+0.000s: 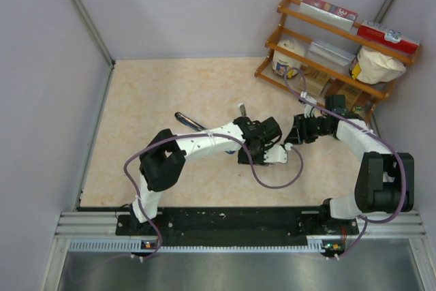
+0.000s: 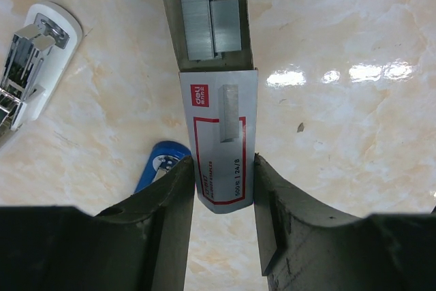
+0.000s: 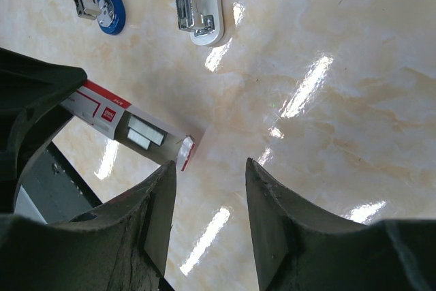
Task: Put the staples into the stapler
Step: Adjust the staple box at the center of the board.
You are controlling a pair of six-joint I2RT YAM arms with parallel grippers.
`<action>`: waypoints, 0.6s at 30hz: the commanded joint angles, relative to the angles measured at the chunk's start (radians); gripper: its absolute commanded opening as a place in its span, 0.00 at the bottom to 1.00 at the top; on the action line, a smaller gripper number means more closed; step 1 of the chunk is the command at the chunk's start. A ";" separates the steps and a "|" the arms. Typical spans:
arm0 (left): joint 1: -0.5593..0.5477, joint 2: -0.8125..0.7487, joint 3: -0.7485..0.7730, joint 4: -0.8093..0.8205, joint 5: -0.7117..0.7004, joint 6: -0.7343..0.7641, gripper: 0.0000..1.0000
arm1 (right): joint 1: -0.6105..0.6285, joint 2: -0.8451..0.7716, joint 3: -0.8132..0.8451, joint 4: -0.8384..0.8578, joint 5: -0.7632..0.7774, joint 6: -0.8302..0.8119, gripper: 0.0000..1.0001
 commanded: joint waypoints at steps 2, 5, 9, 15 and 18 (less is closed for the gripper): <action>-0.010 0.028 0.022 -0.009 0.006 -0.003 0.43 | -0.008 -0.021 0.045 0.019 -0.008 -0.014 0.45; -0.012 0.009 0.026 0.000 0.012 -0.003 0.44 | -0.008 -0.018 0.045 0.019 -0.008 -0.015 0.45; -0.010 0.004 -0.025 0.052 0.079 -0.009 0.46 | -0.008 -0.020 0.045 0.019 -0.010 -0.015 0.45; -0.012 0.005 -0.106 0.129 0.181 -0.050 0.53 | -0.008 -0.020 0.043 0.019 -0.014 -0.017 0.45; -0.010 -0.005 -0.122 0.149 0.199 -0.058 0.59 | -0.008 -0.018 0.042 0.019 -0.019 -0.020 0.45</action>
